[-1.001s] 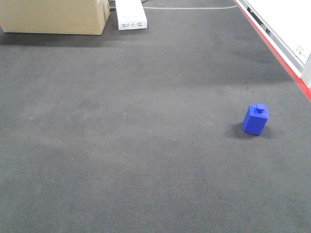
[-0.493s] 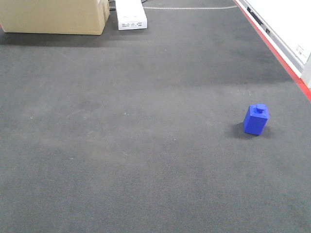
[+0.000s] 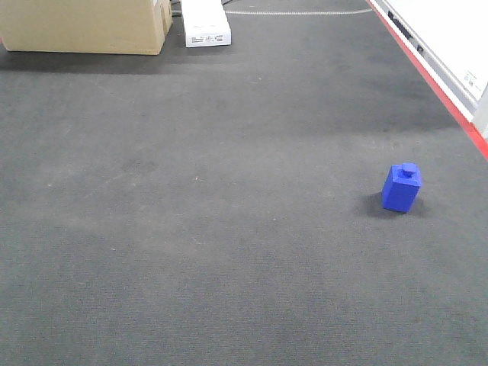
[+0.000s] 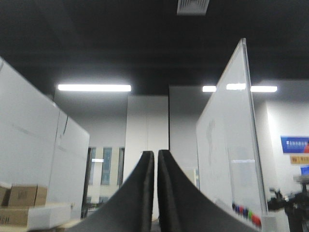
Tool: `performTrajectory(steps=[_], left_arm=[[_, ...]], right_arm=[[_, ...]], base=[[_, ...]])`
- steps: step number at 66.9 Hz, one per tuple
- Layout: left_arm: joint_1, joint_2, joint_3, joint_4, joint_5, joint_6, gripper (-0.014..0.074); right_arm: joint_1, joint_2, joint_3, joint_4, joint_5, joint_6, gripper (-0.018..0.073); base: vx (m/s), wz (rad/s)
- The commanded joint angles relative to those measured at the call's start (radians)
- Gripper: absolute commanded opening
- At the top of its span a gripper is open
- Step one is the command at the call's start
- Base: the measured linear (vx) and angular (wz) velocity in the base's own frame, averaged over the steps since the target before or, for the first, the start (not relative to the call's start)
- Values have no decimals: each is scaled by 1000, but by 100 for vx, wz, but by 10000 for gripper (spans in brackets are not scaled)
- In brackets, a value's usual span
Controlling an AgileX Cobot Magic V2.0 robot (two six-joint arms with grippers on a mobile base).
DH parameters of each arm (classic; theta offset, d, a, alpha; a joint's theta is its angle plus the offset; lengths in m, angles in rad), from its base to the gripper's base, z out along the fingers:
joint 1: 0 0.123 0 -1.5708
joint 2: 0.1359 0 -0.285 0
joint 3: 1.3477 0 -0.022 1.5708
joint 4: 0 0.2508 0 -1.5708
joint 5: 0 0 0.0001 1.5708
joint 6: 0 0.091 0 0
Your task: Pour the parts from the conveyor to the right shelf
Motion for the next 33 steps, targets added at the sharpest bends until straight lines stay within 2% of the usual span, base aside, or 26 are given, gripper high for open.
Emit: performTrajectory(steps=[1,12,20,26,33], left_arm=[[-7,18,24,-7,-74,-5,-6],[-7,18,24,-7,-74,-5,-6],[-7,18,24,-7,-74,-5,-6],[-7,18,24,-7,-74,-5,-6],[-7,18,24,-7,-74,-5,-6]], right_arm=[[-1,87,-159,1,62,-2,-3],[-1,270,-394,1,318,-2,15],[-1,394,-506,1,448,-2,99],[-1,457,-539,3,505,-1,245],[-1,502,-537,4,550,-1,485]], base=[[0,0],[0,0],[0,0],[0,0],[0,0]])
